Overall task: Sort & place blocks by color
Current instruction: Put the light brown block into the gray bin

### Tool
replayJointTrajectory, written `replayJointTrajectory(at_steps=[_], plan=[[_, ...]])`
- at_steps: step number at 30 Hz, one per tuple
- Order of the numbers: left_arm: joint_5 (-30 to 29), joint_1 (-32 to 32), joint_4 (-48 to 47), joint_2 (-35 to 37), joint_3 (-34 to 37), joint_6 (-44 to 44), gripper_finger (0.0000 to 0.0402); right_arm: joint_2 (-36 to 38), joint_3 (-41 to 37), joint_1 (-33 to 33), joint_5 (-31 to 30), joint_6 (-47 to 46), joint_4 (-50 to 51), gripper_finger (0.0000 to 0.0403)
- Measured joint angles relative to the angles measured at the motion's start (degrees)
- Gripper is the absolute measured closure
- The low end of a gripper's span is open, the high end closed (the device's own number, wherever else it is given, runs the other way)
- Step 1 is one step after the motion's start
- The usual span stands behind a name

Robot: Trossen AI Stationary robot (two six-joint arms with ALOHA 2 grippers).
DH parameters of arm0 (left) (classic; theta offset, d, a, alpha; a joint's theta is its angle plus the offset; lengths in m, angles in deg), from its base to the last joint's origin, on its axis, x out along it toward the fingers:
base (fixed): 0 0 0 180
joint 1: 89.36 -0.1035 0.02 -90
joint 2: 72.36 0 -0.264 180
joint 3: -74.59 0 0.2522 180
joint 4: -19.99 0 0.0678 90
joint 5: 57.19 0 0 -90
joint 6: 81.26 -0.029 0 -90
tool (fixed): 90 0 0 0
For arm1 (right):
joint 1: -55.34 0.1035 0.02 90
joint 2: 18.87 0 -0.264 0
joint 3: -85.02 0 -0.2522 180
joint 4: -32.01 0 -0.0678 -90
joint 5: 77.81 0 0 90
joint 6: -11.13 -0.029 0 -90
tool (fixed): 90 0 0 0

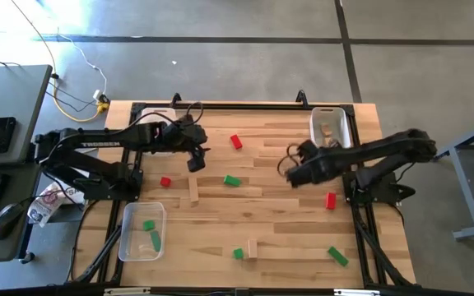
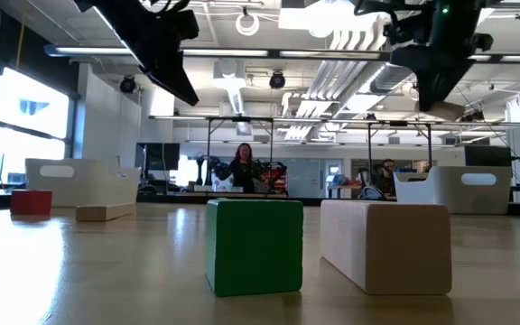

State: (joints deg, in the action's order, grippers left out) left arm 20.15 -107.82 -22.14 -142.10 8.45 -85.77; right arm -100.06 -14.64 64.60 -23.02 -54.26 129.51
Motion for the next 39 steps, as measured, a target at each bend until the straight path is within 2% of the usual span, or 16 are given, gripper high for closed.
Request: replayJointTrajectory(at_steps=[11, 17, 24, 30, 39], plan=[[0.07, 0.00, 3.30, -4.69, 0.02, -0.25, 0.0209, 5.67, 0.02, -15.21, -7.71, 10.58, -0.11, 0.0305], [1.64, 0.00, 4.78, -7.15, 0.02, -0.57, 0.0209, 5.49, 0.04, -23.19, -8.23, 14.03, -0.62, 0.0304], [4.82, 0.00, 6.42, -10.10, 0.02, -0.72, 0.0209, 5.47, 0.07, -32.15, -3.44, 19.31, -1.65, 0.0304], [5.18, 0.12, 8.18, -12.64, 0.02, -0.66, 0.0209, 5.45, 0.07, -38.06, 0.39, 23.28, -3.09, 0.0304], [9.67, 0.37, 11.37, -15.73, 0.02, -0.67, 0.0209, 1.61, 0.07, -42.68, 4.06, 28.24, -6.70, 0.0304]])
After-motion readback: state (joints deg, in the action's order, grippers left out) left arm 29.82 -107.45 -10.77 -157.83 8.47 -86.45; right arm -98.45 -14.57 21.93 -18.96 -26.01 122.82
